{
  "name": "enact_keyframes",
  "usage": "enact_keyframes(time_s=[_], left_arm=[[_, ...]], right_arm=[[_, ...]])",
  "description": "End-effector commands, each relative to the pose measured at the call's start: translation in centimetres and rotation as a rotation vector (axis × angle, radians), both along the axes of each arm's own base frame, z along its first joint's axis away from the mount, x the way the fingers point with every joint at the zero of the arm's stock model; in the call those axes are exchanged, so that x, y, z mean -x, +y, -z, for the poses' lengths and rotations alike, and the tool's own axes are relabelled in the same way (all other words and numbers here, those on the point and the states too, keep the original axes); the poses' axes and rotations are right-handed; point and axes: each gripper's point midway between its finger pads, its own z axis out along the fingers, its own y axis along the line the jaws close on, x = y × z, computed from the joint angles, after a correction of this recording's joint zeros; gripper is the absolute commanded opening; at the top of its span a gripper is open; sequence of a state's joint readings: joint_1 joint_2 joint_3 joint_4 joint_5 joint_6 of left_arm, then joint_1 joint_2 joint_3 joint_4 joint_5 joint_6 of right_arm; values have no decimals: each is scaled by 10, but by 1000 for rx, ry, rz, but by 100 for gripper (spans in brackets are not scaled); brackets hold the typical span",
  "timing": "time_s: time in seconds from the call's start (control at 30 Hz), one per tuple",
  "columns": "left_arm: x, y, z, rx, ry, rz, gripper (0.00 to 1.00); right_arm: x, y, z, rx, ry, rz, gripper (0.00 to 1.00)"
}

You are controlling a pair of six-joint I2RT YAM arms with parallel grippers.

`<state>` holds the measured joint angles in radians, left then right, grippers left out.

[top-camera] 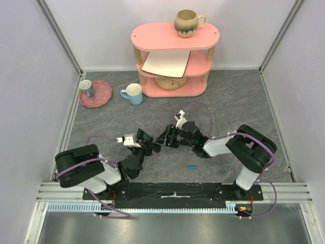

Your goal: Load the batteries into the remote control

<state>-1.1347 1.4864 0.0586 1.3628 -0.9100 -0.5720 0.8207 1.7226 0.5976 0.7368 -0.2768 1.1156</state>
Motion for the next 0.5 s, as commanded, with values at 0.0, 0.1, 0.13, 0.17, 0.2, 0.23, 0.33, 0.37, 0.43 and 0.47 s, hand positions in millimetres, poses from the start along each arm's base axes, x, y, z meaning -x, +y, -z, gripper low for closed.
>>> enact_keyframes(time_s=[0.0,0.1,0.13,0.17,0.2,0.23,0.33,0.37,0.43,0.47], left_arm=[[-1,1,-56,123,-158,-2,2],[-2,-5,-58,20,-169,-1,2],[-5,-6,-61,14,-162,-18,2],[-5,-7,-47,-58,-127,-14,2],[-5,-6,-51,-54,-123,-19,2],[-6,-9,-52,-46,-114,-20,2],[-6,-6,-46,-82,-101,-29,2],[-6,-5,-47,-76,-104,-31,2],[-6,-7,-46,-95,-105,-27,2],[-7,-8,-46,-107,-103,-25,2]], right_arm=[[-6,2,-9,-8,-31,5,72],[-5,-1,-7,11,-37,8,73],[-5,-3,-6,12,-37,9,73],[-5,-2,-8,9,-39,10,73],[-5,-3,-7,9,-37,10,73],[-5,-4,-5,11,-37,13,73],[-4,-4,-3,-3,-33,8,73],[-5,-3,-6,-17,-36,9,73],[-3,-2,-2,-16,-28,5,73],[-4,-2,-1,-17,-29,5,73]])
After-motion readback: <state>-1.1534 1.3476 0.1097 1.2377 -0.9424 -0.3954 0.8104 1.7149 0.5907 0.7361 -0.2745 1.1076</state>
